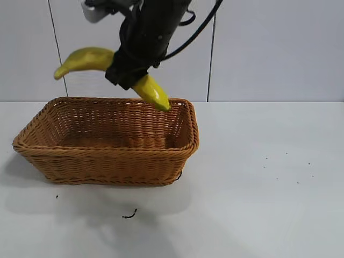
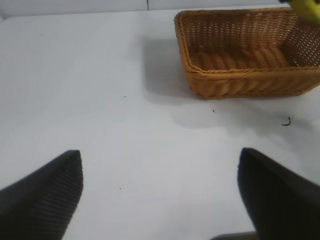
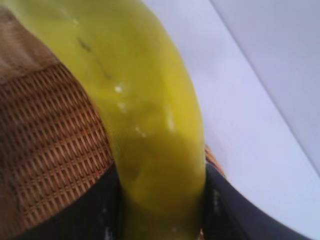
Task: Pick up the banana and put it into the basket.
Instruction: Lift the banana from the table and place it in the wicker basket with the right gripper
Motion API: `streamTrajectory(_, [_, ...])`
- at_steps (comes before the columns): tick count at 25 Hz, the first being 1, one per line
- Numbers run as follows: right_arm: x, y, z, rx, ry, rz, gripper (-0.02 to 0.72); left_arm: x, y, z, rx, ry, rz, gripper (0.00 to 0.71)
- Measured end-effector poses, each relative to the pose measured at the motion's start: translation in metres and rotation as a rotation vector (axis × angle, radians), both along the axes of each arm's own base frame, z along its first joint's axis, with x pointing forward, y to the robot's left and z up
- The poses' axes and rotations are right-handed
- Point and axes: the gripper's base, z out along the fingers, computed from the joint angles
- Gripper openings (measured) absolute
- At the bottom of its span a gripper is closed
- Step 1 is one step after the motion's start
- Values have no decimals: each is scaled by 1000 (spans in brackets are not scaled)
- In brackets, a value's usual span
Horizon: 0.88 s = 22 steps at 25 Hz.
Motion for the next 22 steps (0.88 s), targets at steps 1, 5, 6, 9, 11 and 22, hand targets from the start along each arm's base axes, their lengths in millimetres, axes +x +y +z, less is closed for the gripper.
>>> streamTrajectory(1, [0,0,0,5,1,-1,288,0,0,0,0,0,0,635])
streamTrajectory(5, [0,0,-1,4,7,-3,288,0,0,0,0,0,0,635])
streamTrajectory(6, [-1,0,-1,1,11,-4,288,0,0,0,0,0,0,635])
streamTrajectory(9, [-2,-1,-2,-9,28,-6,288,0,0,0,0,0,0,635])
streamTrajectory(11, [-2,-1,-2,-10,31,-6,288,0,0,0,0,0,0,635])
streamTrajectory(22, [-2,-1,10,21,44,-58,683,0,0,0,0,0,0,635])
